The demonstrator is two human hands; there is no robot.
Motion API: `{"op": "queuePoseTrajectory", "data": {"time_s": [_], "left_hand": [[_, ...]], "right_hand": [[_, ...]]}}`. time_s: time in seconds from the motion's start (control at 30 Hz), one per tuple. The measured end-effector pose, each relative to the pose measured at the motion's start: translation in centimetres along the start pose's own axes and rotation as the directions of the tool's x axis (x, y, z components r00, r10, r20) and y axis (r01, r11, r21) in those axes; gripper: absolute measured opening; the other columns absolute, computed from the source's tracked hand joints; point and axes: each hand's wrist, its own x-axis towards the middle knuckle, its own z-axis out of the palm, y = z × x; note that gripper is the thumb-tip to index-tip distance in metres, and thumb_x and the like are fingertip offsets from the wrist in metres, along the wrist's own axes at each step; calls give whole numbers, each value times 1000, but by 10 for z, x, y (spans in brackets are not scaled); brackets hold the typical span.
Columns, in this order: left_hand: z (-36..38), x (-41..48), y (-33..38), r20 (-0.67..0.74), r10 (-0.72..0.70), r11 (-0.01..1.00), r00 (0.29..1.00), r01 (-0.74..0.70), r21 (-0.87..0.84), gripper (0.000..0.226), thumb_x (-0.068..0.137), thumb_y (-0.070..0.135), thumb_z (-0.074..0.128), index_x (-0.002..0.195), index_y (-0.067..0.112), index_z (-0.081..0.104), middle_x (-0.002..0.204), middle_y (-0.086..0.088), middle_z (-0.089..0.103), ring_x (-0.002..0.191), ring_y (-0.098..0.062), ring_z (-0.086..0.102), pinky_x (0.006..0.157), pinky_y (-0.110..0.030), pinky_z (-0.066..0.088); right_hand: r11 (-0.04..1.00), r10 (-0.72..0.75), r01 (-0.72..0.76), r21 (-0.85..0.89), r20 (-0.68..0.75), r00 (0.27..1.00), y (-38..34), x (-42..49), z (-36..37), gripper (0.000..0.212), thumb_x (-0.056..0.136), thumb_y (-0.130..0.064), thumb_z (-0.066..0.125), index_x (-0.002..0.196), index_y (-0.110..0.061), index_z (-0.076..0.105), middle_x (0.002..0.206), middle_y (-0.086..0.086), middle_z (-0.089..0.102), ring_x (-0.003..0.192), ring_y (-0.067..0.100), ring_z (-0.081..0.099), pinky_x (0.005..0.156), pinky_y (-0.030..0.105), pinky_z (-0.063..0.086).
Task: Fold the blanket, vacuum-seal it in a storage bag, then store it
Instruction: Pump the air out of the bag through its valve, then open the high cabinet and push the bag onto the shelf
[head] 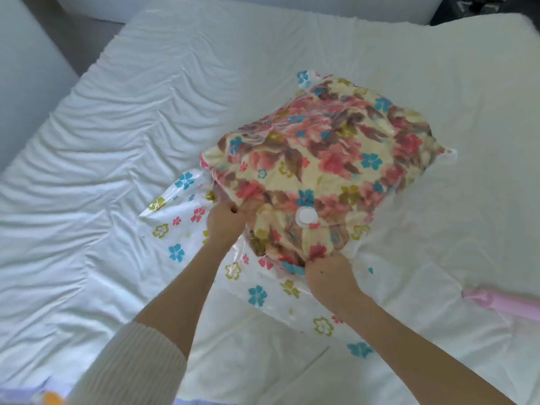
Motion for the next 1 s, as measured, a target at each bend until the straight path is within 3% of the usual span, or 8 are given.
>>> {"op": "queuePoseTrajectory", "data": {"time_s": [0.13, 0.3, 0.5, 0.6, 0.67, 0.73, 0.83, 1.0], "left_hand": [[-77, 4, -41, -40, -1, 997, 999, 4, 71, 14, 81, 7, 55, 67, 6, 52, 63, -5, 48, 59, -15, 42, 51, -23, 28], [-178, 21, -99, -98, 10, 978, 995, 11, 207, 20, 82, 8, 56, 63, 8, 51, 59, 0, 45, 56, -13, 39, 47, -23, 27], [-299, 47, -162, -89, 20, 980, 996, -1, 201, 14, 67, 25, 43, 64, 11, 46, 67, -6, 47, 67, -19, 42, 53, -26, 29], [-342, 54, -200, -53, 5, 979, 999, 6, 202, 14, 79, 19, 45, 76, 9, 55, 73, -3, 49, 74, -19, 45, 55, -24, 32], [-370, 55, -227, -66, 14, 980, 998, -1, 198, 17, 86, 4, 45, 89, 7, 61, 83, -5, 59, 80, -22, 51, 64, -27, 39], [-401, 54, -248, -112, 39, 985, 993, -19, 174, 16, 88, 6, 46, 91, 8, 62, 87, -6, 63, 82, -24, 55, 71, -31, 43], [-453, 50, -265, -187, 26, 994, 982, -5, 112, 10, 90, 12, 51, 89, 14, 60, 83, 0, 61, 77, -21, 56, 65, -29, 43], [-546, 41, -275, -329, -42, 998, 943, 52, 21, 9, 91, 15, 52, 92, 13, 61, 77, 2, 60, 72, -19, 58, 62, -23, 39]], "right_hand": [[994, -81, 82, 71, -15, 997, -92, 28, -24, 60, 13, -7, 74, 40, -26, 24, 34, -9, 19, 37, 11, 16, 51, 21, 15], [967, -144, 135, 215, 23, 989, -217, 72, -59, 67, 10, -13, 78, 42, -22, 20, 28, -13, 32, 26, 9, 34, 52, 20, 18], [967, -121, 107, 231, 49, 991, -371, 144, -94, 94, 10, -20, 81, 50, -16, -5, 51, -3, -14, 44, 12, -11, 54, 20, -5], [981, -73, 22, 192, 263, 962, -432, 183, -102, 80, 30, -20, 84, 48, -17, 7, 48, -6, 1, 38, 12, 8, 49, 18, 0], [963, -94, -3, 270, 347, 933, -461, 200, -107, 53, 43, -17, 84, 44, -17, 31, 47, -5, 22, 42, 12, 40, 47, 15, 12], [969, -154, 59, 240, 403, 902, -479, 215, -110, 10, 80, -9, 62, 89, -12, 65, 79, 1, 61, 85, 22, 65, 59, 22, 34], [974, -202, 129, 186, 451, 870, -488, 238, -126, 24, 93, -14, 48, 114, -13, 60, 113, 4, 63, 104, 25, 61, 69, 30, 38], [949, -242, 160, 271, 301, 922, -520, 304, -188, 15, 97, -17, 45, 93, -7, 55, 89, 4, 54, 89, 24, 57, 56, 24, 31]]}}
